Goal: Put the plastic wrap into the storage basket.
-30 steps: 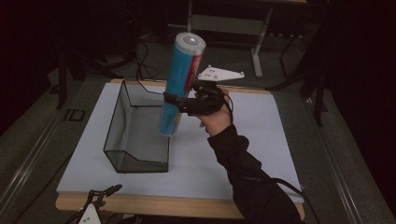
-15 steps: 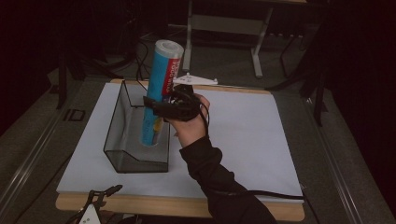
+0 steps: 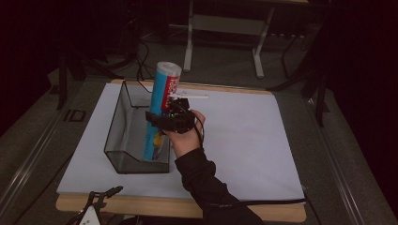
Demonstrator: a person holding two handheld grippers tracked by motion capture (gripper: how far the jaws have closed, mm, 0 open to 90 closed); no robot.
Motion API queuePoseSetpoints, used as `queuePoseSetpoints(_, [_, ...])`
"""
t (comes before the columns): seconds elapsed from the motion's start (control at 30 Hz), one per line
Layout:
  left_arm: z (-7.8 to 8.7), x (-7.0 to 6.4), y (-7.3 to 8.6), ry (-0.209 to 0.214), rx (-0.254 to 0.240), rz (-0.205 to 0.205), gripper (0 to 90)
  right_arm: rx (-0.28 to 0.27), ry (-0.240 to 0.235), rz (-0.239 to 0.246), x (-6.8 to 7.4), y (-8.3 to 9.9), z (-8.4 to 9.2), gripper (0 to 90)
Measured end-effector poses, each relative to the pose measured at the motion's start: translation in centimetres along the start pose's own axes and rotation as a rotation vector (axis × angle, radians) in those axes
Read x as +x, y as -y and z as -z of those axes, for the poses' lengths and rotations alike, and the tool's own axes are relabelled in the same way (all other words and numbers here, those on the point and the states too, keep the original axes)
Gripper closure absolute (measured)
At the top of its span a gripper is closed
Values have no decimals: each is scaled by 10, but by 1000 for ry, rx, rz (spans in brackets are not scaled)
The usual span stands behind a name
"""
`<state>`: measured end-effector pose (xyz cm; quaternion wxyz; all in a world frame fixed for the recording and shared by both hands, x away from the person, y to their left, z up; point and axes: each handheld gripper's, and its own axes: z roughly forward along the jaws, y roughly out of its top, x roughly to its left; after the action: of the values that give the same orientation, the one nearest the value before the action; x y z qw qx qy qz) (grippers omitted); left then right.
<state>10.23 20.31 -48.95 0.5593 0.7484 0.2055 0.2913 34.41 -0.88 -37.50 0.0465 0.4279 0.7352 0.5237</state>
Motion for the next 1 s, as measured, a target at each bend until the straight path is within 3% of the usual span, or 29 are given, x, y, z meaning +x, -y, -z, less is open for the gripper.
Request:
queuePoseSetpoints(0.2, [0, 0, 0, 1, 1, -2, 1, 25, 33, -9, -4, -2, 0, 318])
queuePoseSetpoints(0.23, [0, 0, 0, 1, 2, -4, 1, 44, 58, -5, -6, 0, -1, 318])
queuePoseSetpoints(0.3, [-1, 0, 0, 4, 4, -5, 1, 66, 60, -30, -10, 2, -4, 318])
queuePoseSetpoints(0.47, [-1, 0, 0, 5, 4, -4, 1, 106, 92, -21, -13, 9, -15, 317])
queuePoseSetpoints(0.63, [0, -1, 0, 14, 1, -6, 1, 151, 98, -52, -19, 16, -23, 317])
queuePoseSetpoints(0.83, [0, -1, 0, 19, 3, -5, 1, 160, 124, -67, -24, 21, -36, 316])
queuePoseSetpoints(1.0, [-1, -1, 1, 23, 9, -6, 1, 115, 134, -84, -28, 25, -45, 317])
